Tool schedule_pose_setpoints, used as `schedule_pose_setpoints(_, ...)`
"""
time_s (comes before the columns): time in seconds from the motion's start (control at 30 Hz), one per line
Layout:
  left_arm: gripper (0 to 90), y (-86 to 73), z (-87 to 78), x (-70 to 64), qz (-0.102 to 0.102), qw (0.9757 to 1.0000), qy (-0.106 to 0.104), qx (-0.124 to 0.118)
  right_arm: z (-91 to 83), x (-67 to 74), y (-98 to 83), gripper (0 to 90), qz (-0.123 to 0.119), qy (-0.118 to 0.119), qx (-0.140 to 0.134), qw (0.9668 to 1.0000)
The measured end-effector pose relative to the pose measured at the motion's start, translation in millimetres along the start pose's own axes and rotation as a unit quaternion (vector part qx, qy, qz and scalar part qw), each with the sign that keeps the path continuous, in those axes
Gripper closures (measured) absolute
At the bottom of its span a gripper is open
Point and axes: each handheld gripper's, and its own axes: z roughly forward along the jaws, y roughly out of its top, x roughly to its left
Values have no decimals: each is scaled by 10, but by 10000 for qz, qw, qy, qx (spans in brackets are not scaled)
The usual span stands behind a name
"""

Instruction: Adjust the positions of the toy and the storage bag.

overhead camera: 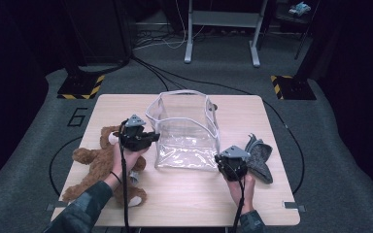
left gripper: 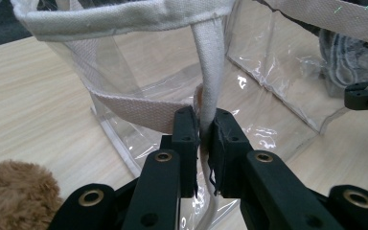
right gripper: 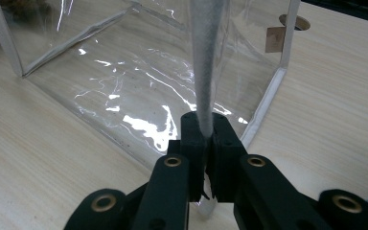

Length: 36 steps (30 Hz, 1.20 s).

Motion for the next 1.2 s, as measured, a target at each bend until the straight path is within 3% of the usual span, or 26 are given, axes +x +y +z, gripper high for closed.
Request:
schedule_pose_setpoints(0.27, 812, -113, -92, -144, 76, 9999, -62, -108, -87, -31, -80, 864, 78, 62, -73, 9999)
schedule_pose_setpoints(0.33, 812, -141, -108, -184, 6, 9998, -111, -152, -103, -30, -90, 864, 62, 51, -65, 9999)
schedule_pose_setpoints(0.4, 813, -164, -132, -197, 74, 9998, -98, -166, -125, -25, -101, 864, 74, 82, -57, 9999)
schedule_pose_setpoints(0.77, 776, -231, -202, -206, 26, 9998, -83, -187, -186, 58, -175, 837, 77, 225, -145, 9996)
schedule_pose_setpoints(1.03, 368, -271, -331, -78, -183, 9997, 143, -27, -262, -76, -267, 346, 448, 155, -276, 9985)
schedule_pose_setpoints(1.2, 232, -305, -470, 58, -374, 9986, 380, 28, -320, -175, -423, 155, 629, 229, -147, 9976)
